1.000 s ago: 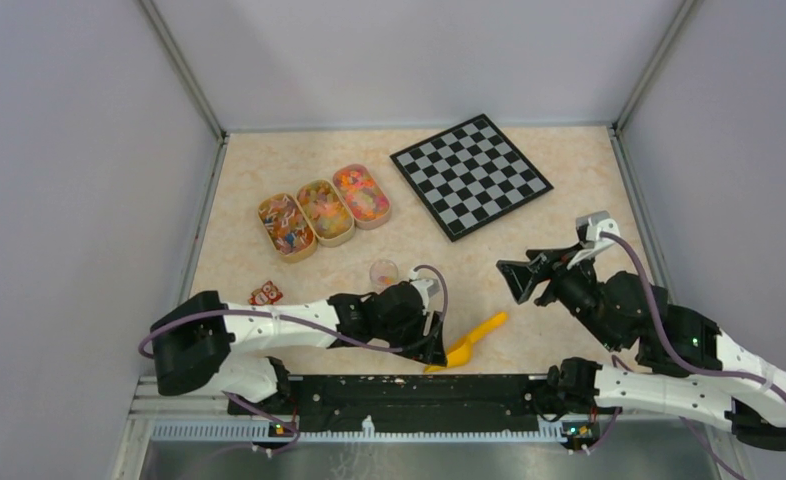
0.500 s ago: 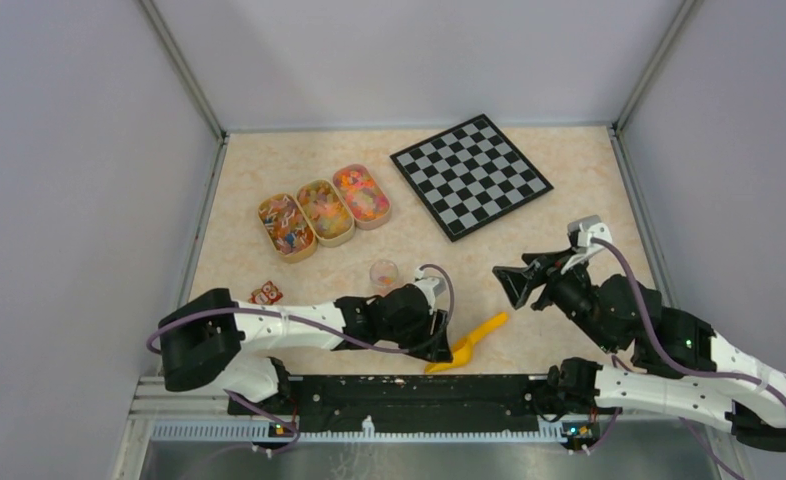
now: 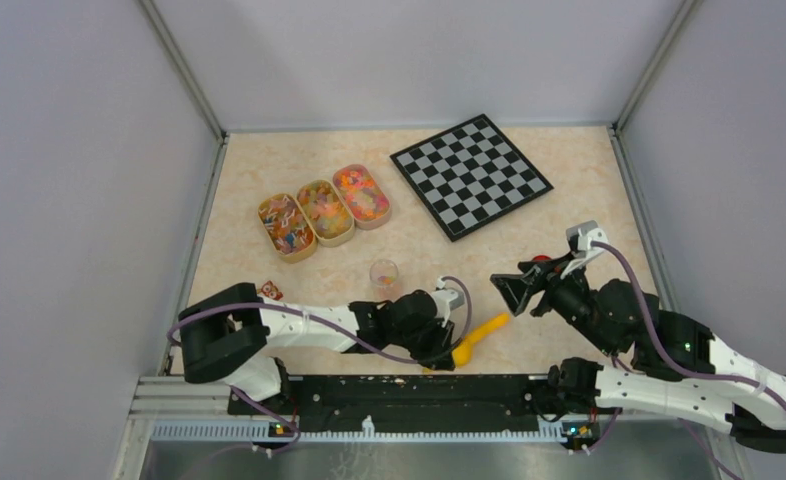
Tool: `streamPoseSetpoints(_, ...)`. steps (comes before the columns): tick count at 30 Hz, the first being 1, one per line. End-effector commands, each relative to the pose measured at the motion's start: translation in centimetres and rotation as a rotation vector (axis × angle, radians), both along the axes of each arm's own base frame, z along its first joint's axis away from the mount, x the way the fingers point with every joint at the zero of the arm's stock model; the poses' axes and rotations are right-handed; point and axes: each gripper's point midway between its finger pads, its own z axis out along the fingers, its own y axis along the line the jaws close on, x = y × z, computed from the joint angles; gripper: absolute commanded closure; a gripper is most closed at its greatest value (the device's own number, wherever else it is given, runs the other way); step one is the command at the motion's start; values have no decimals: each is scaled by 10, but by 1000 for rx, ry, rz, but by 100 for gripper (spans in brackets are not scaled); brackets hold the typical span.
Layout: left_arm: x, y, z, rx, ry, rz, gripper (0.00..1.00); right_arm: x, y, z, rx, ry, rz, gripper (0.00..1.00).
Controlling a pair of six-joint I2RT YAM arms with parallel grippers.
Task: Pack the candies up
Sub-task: Pick up the spatula from the center of the board.
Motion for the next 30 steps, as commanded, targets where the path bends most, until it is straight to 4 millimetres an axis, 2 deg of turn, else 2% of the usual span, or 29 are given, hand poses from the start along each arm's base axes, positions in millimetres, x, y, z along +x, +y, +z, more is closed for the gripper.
streamPoseSetpoints(1,4,-12,18,-79,-120,-73,87,-3,2,5,48,17,5,35)
streamPoseSetpoints(3,10,-10,29,-96,-197,-84,100,-4,5,1,47,28,18,35)
streamPoseSetpoints(5,21,-5,48,-114,-304,-82,100,-7,7,-3,44,41,35,33)
streamPoseSetpoints(7,34,4,67,-126,-421,-65,100,-11,9,-7,43,53,60,27)
streamPoseSetpoints(10,46,23,99,-182,-610,-65,100,-21,14,-3,73,33,135,23)
streamPoseSetpoints(14,47,46,142,-283,-820,-110,100,-30,4,14,110,-22,185,22)
streamPoseSetpoints(16,39,57,166,-361,-928,-168,100,-35,2,22,107,-52,221,21)
streamPoseSetpoints(21,16,76,184,-458,-1128,-360,100,-43,21,21,-26,-25,323,21)
streamPoseSetpoints(23,12,81,190,-474,-1166,-388,100,-48,31,29,-57,-20,371,21)
streamPoseSetpoints(30,-1,94,183,-467,-1199,-495,100,-58,56,42,-87,-23,488,20)
